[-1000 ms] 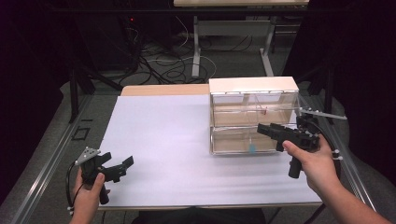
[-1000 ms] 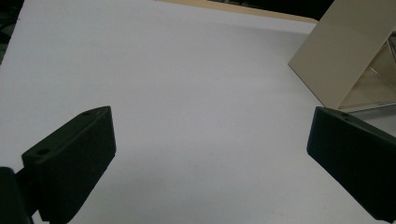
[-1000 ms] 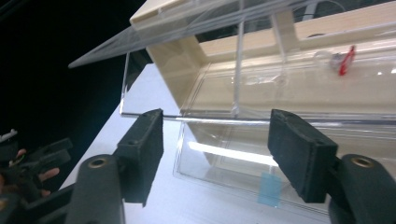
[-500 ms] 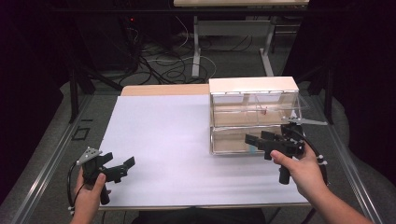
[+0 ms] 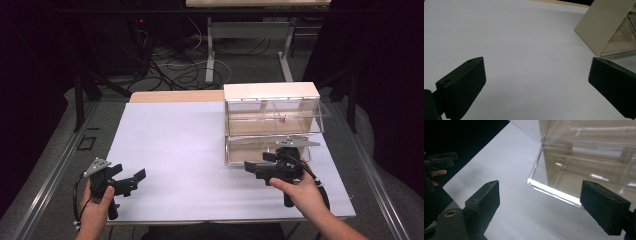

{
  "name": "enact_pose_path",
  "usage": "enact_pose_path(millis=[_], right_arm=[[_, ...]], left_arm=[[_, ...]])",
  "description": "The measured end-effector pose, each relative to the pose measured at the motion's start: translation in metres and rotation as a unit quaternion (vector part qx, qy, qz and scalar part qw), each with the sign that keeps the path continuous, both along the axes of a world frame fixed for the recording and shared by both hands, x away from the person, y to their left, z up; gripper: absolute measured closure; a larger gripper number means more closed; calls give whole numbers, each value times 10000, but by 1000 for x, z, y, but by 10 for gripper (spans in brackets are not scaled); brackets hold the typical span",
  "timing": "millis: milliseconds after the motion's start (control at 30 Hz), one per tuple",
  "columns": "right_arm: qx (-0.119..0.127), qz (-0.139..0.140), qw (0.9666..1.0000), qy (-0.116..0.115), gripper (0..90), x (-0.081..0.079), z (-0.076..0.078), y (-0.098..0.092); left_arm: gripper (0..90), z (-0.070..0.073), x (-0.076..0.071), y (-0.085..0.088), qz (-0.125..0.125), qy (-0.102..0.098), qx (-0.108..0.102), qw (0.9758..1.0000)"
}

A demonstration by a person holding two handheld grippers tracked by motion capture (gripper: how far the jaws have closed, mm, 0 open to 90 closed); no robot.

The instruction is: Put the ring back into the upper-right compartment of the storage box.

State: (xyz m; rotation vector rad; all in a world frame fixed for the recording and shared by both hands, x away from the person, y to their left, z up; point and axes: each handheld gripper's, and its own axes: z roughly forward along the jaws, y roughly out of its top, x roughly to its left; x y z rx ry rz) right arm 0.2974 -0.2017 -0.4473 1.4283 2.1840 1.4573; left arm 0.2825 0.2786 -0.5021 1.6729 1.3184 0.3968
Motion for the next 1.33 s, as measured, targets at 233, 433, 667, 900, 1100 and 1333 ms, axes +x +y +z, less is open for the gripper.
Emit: enact_pose_path(millis=[233, 433, 667, 900, 1100, 1333], right_arm=[[-166, 230, 9995, -136, 162, 0, -22, 17], [-286, 387, 9986, -207, 159, -2, -42, 31], [-443, 541, 9971, -313, 153, -2, -61, 40], [-495, 691, 9958, -346, 153, -5, -70, 45], [-580, 748, 9949, -351, 153, -7, -79, 46], [-588, 765, 9949, -304, 153, -8, -82, 46]], left_arm=[[14, 0, 0, -1, -25, 15, 15, 10000], [14, -1, 0, -2, -56, 25, 33, 10000], [14, -1, 1, -2, -68, 24, 35, 10000], [14, -1, 1, -3, -100, 40, 54, 9999], [14, -1, 1, -4, -164, 28, 105, 9998], [14, -1, 1, -5, -181, 38, 102, 9998]])
